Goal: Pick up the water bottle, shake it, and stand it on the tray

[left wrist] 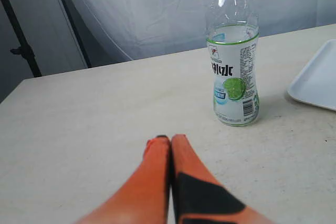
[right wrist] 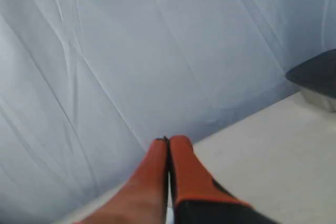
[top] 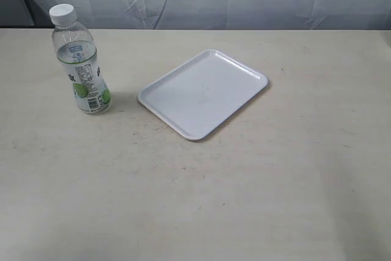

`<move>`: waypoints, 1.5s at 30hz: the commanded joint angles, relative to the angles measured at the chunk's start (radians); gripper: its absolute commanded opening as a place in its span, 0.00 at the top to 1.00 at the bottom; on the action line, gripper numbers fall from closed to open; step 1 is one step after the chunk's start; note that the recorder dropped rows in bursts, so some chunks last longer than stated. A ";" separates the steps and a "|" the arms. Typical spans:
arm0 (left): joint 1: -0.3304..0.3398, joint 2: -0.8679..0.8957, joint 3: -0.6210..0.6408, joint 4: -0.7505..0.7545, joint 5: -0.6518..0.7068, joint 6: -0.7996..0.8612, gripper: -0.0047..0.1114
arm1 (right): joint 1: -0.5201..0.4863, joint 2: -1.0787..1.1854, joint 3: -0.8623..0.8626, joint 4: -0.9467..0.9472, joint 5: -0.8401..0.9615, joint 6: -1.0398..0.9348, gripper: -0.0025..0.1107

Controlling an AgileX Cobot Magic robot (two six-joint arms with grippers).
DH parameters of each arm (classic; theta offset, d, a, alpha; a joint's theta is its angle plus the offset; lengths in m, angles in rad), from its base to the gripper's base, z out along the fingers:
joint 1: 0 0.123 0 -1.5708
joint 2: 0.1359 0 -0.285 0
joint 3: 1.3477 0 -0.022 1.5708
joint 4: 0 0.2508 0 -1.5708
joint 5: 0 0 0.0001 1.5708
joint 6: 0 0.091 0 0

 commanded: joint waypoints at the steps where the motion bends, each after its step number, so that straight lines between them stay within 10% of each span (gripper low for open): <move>1: 0.000 -0.005 0.004 -0.002 -0.009 0.000 0.96 | -0.004 -0.008 0.002 0.437 -0.055 0.048 0.95; 5: 0.000 -0.005 0.004 -0.002 -0.009 0.000 0.96 | 0.005 -0.008 -0.081 0.530 0.306 -0.047 0.98; 10: 0.000 -0.005 0.004 -0.002 -0.009 0.000 0.96 | 0.025 0.074 -0.337 1.202 0.584 -1.155 0.98; 19: 0.000 -0.005 0.004 -0.002 -0.009 0.000 0.96 | 0.216 1.217 -0.814 1.100 0.674 -1.472 0.98; 24: 0.000 -0.005 0.004 -0.002 -0.009 0.000 0.96 | 0.567 1.567 -1.043 0.845 0.376 -1.464 0.98; 33: 0.000 -0.005 0.004 -0.002 -0.009 0.002 0.96 | 0.826 1.927 -1.369 0.827 0.237 -1.464 0.97; 35: 0.000 -0.005 0.004 -0.002 -0.009 0.002 0.96 | 0.853 1.979 -1.422 0.820 0.218 -1.464 0.80; 39: 0.000 -0.005 0.004 -0.002 -0.009 0.000 0.96 | 0.895 2.036 -1.441 0.829 0.108 -1.464 0.05; 45: 0.000 -0.005 0.004 -0.002 -0.009 0.000 0.96 | 0.942 2.082 -1.441 0.773 0.012 -1.464 0.06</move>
